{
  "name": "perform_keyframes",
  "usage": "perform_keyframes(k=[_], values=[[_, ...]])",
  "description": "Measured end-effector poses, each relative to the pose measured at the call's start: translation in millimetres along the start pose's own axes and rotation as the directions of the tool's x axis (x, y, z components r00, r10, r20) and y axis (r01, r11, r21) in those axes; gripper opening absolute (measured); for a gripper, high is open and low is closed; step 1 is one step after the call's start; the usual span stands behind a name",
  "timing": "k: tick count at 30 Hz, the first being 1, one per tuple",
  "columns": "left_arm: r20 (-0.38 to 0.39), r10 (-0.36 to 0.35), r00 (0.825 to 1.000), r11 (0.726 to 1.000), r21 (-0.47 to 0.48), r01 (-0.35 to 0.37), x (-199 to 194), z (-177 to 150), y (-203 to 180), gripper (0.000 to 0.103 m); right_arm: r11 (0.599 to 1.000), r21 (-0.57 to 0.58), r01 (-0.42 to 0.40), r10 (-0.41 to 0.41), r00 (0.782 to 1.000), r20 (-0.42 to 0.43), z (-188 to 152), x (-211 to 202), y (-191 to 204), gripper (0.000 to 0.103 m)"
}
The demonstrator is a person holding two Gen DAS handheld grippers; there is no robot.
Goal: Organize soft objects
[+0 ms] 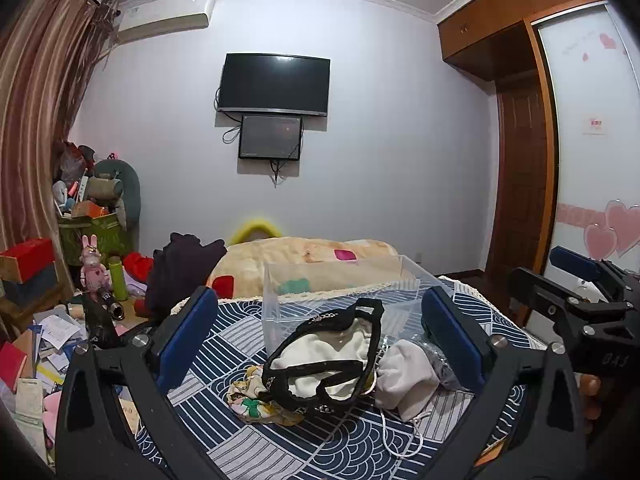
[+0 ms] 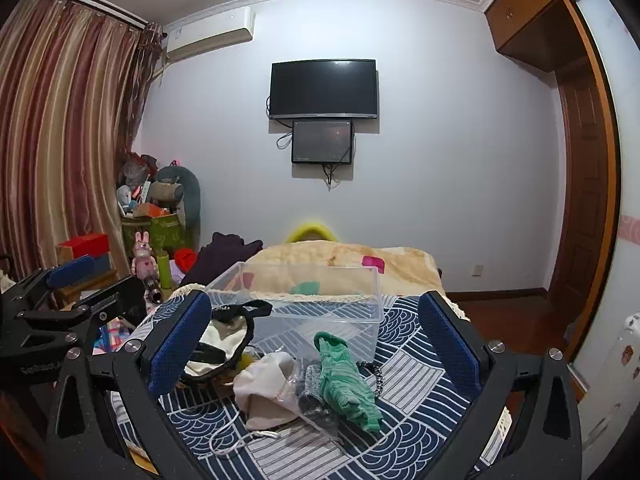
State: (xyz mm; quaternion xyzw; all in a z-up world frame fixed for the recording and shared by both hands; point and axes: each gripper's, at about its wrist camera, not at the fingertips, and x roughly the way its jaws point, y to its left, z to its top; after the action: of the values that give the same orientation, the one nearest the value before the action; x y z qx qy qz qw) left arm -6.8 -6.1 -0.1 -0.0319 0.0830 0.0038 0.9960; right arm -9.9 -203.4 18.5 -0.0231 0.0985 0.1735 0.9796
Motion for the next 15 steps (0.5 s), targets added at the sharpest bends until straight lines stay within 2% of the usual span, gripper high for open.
perform_keyframes(k=[15], values=[[0.001, -0.005, 1.0, 1.0, 0.006, 0.005, 0.1, -1.5, -1.9, 0.103, 1.0, 0.006, -0.002, 0.002, 1.0, 0.004, 0.4, -2.2, 1.2, 0.103]])
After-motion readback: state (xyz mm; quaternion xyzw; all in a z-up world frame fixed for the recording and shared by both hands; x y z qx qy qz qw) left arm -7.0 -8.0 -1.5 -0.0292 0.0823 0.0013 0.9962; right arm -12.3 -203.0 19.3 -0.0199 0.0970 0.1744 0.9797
